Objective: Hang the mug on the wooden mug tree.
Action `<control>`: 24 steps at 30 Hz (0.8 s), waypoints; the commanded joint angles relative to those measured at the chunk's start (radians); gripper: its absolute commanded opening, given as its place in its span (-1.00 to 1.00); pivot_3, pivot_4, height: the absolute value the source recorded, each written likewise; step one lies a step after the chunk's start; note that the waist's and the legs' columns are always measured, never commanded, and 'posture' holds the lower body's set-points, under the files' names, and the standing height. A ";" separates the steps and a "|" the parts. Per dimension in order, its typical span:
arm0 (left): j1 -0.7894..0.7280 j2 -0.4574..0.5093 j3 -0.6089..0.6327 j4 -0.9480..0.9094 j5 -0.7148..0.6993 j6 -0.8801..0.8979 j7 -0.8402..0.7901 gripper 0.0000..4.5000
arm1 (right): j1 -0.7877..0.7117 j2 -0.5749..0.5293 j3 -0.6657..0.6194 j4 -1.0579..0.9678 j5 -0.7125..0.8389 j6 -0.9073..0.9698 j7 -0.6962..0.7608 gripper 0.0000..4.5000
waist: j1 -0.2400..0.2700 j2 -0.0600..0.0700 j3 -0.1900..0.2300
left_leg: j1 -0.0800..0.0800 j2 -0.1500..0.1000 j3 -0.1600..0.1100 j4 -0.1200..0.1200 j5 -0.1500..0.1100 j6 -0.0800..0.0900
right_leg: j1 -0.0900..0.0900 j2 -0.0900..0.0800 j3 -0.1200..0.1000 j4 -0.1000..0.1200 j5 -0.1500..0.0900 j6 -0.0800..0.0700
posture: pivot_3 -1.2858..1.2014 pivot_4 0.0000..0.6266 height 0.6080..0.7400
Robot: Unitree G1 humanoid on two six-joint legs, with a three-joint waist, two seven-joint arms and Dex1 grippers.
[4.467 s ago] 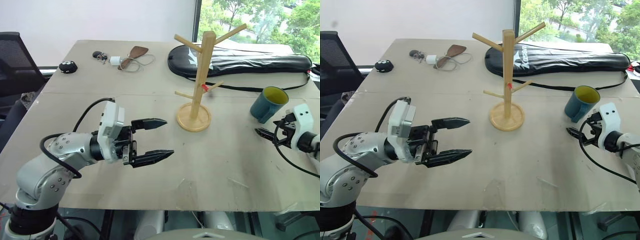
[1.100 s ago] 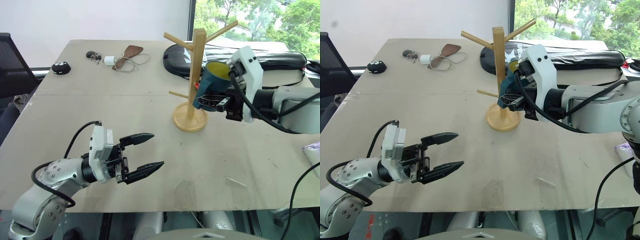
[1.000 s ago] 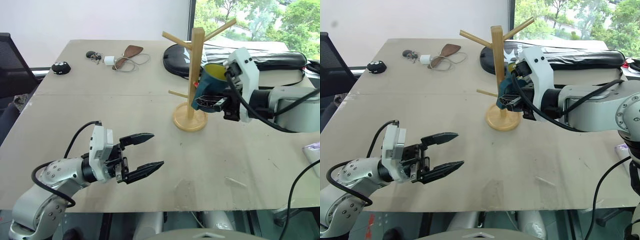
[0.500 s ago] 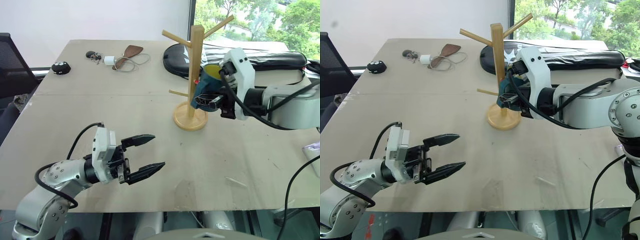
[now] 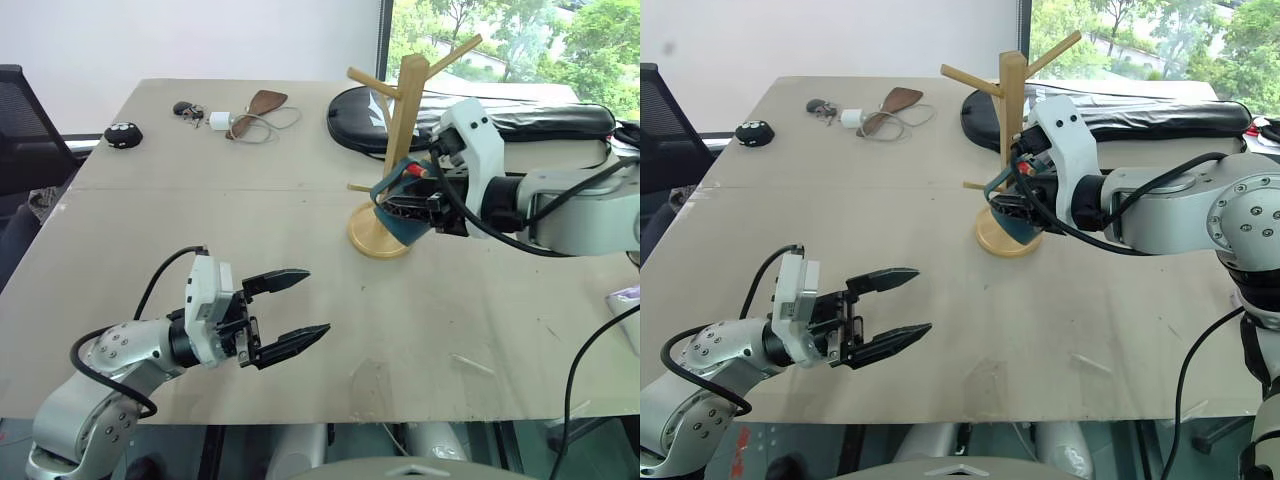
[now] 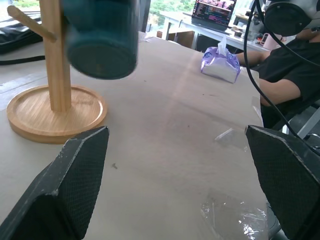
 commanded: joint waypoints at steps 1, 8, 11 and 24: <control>0.010 -0.005 0.009 -0.022 -0.007 -0.021 0.001 1.00 | 0.039 -0.068 -0.086 -0.056 -0.022 0.020 0.072 0.24 | 0.002 0.000 0.000 | 0.000 0.000 0.000 0.000 0.000 0.000 | 0.000 0.000 0.000 0.000 0.000 0.000 | 0.03 -0.52 0.98; -0.011 -0.018 0.013 -0.018 -0.028 0.000 0.047 1.00 | 0.365 -0.171 -0.388 -0.289 -0.188 -0.057 0.450 0.24 | 0.010 0.000 0.000 | -0.003 0.000 -0.005 0.001 -0.002 0.003 | 0.000 0.000 -0.006 -0.002 0.000 0.000 | 0.03 -0.52 0.98; -0.027 -0.022 0.004 -0.011 -0.019 0.007 0.074 1.00 | 0.583 -0.119 -0.553 -0.348 -0.282 -0.142 0.596 0.24 | 0.011 0.000 -0.001 | -0.004 0.000 -0.005 0.003 -0.002 0.003 | 0.001 0.000 -0.006 0.000 0.000 0.000 | 0.03 -0.52 0.98; 0.074 0.038 0.076 0.049 0.013 0.041 0.074 1.00 | 1.525 0.086 -0.885 -0.253 -1.130 -0.707 1.271 0.99 | 0.029 0.001 -0.001 | 0.001 -0.001 -0.007 0.010 -0.002 0.004 | 0.008 0.001 -0.008 0.002 0.000 0.000 | 0.03 -0.52 0.98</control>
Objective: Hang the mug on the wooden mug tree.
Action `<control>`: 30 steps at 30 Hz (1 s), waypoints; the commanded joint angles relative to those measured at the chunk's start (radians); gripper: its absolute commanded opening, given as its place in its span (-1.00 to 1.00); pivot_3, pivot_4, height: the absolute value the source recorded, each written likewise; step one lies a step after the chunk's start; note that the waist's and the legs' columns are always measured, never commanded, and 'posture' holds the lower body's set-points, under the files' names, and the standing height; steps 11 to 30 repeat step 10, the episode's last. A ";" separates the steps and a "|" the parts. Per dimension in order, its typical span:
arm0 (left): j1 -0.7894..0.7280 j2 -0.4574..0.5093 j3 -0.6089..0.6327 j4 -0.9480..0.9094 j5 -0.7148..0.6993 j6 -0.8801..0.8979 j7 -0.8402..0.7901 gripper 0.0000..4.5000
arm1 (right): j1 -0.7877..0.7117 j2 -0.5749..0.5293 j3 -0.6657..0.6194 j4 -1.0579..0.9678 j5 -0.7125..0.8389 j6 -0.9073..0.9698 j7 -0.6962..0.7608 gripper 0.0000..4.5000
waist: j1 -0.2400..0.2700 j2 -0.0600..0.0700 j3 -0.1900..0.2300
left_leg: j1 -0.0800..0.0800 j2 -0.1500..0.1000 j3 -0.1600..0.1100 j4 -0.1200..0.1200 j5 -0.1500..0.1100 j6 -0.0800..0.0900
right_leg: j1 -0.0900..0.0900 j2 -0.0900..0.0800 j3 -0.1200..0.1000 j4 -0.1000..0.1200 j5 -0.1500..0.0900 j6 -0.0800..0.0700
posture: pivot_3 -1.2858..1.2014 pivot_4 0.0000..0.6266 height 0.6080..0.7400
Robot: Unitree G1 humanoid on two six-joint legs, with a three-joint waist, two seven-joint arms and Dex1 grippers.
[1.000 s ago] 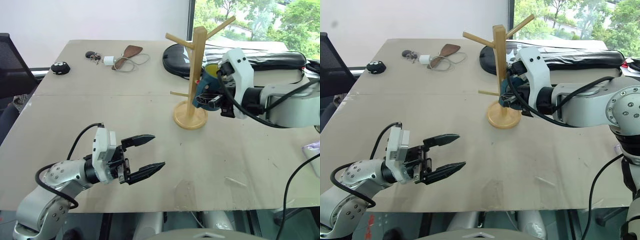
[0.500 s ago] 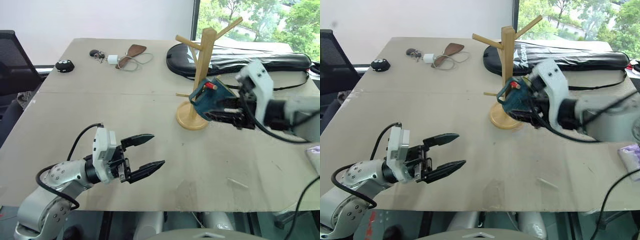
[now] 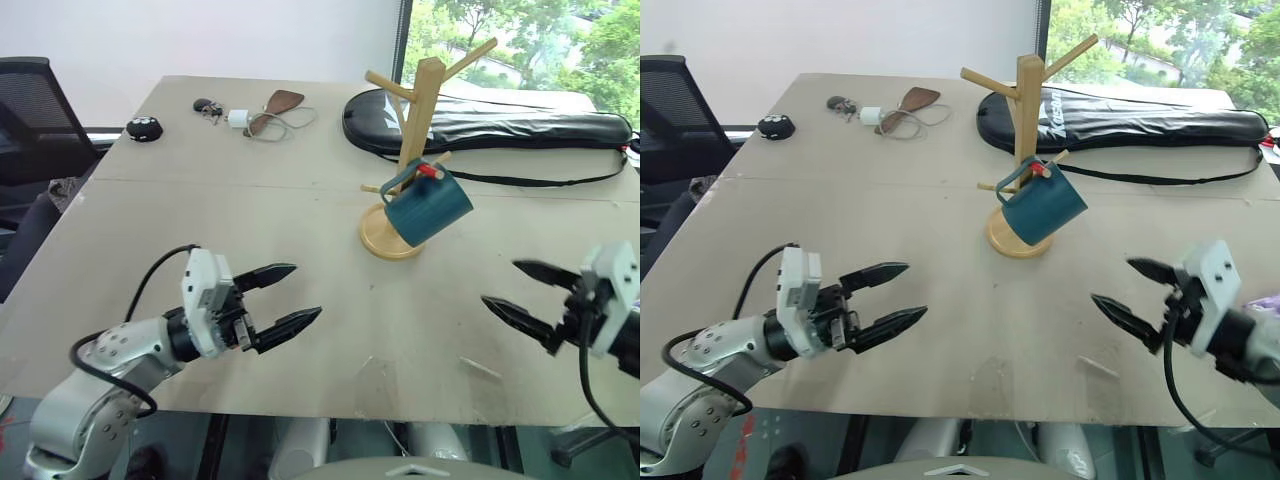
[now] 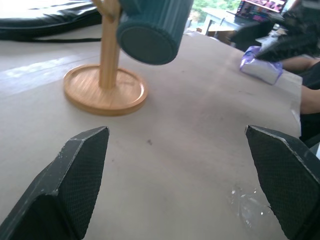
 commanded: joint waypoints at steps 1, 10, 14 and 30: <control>0.037 0.022 0.042 0.006 0.012 -0.008 -0.029 1.00 | 0.070 0.039 -0.098 0.039 -0.099 -0.148 0.130 0.99 | -0.008 0.000 0.000 | 0.003 0.000 0.000 0.000 0.000 0.000 | 0.002 0.000 0.000 0.000 0.000 0.000 | 0.03 -0.52 0.98; 0.053 0.034 0.052 0.066 0.045 -0.020 -0.058 1.00 | 0.134 0.087 -0.117 0.089 -0.189 -0.229 0.218 0.99 | -0.006 0.001 0.001 | 0.019 0.001 0.003 -0.009 0.000 0.000 | 0.016 0.000 0.003 -0.003 -0.001 -0.001 | 0.03 -0.52 0.98; 0.053 0.034 0.052 0.066 0.045 -0.020 -0.058 1.00 | 0.134 0.087 -0.117 0.089 -0.189 -0.229 0.218 0.99 | -0.006 0.001 0.001 | 0.019 0.001 0.003 -0.009 0.000 0.000 | 0.016 0.000 0.003 -0.003 -0.001 -0.001 | 0.03 -0.52 0.98; 0.053 0.034 0.052 0.066 0.045 -0.020 -0.058 1.00 | 0.134 0.087 -0.117 0.089 -0.189 -0.229 0.218 0.99 | -0.006 0.001 0.001 | 0.019 0.001 0.003 -0.009 0.000 0.000 | 0.016 0.000 0.003 -0.003 -0.001 -0.001 | 0.03 -0.52 0.98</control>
